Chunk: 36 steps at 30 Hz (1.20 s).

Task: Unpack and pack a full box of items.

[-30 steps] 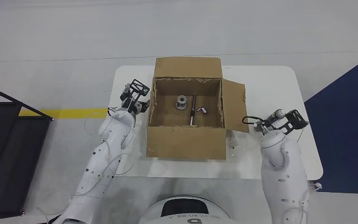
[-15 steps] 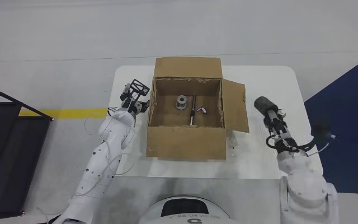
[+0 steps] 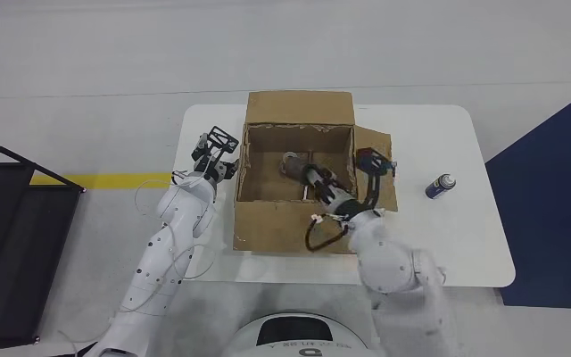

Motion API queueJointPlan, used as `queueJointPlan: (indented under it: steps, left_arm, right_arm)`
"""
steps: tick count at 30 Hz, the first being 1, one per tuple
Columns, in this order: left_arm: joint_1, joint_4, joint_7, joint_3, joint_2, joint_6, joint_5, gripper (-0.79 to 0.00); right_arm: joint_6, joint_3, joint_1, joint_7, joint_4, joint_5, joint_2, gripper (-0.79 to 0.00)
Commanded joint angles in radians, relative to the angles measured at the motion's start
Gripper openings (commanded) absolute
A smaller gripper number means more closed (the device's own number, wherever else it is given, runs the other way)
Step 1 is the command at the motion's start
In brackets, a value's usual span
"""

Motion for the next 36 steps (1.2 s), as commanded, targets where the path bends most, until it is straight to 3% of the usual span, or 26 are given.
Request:
queueJointPlan:
  steps: [1,5,9,15,26,31,36]
  left_arm:
    - [0.0,0.0,0.0,0.0,0.0,0.0,0.0,0.0]
    - [0.0,0.0,0.0,0.0,0.0,0.0,0.0,0.0]
    - [0.0,0.0,0.0,0.0,0.0,0.0,0.0,0.0]
    - [0.0,0.0,0.0,0.0,0.0,0.0,0.0,0.0]
    - [0.0,0.0,0.0,0.0,0.0,0.0,0.0,0.0]
    - [0.0,0.0,0.0,0.0,0.0,0.0,0.0,0.0]
    - [0.0,0.0,0.0,0.0,0.0,0.0,0.0,0.0]
  right_arm:
    - [0.091,-0.056,0.116,0.082,0.092,-0.075,-0.006,-0.785]
    - [0.199,-0.155,0.299,0.229,0.273,-0.241,-0.018,-0.785]
    - [0.253,-0.253,0.41,0.352,0.399,-0.415,-0.03,-0.785]
    - [0.247,-0.321,0.486,0.391,0.551,-0.549,-0.061,-0.785]
    - [0.203,-0.308,0.548,0.435,0.778,-0.647,-0.141,-0.776]
    - [0.181,-0.271,0.543,0.457,0.804,-0.69,-0.172,-0.474]
    - [0.166,-0.242,0.529,0.472,0.799,-0.735,-0.199,-0.416]
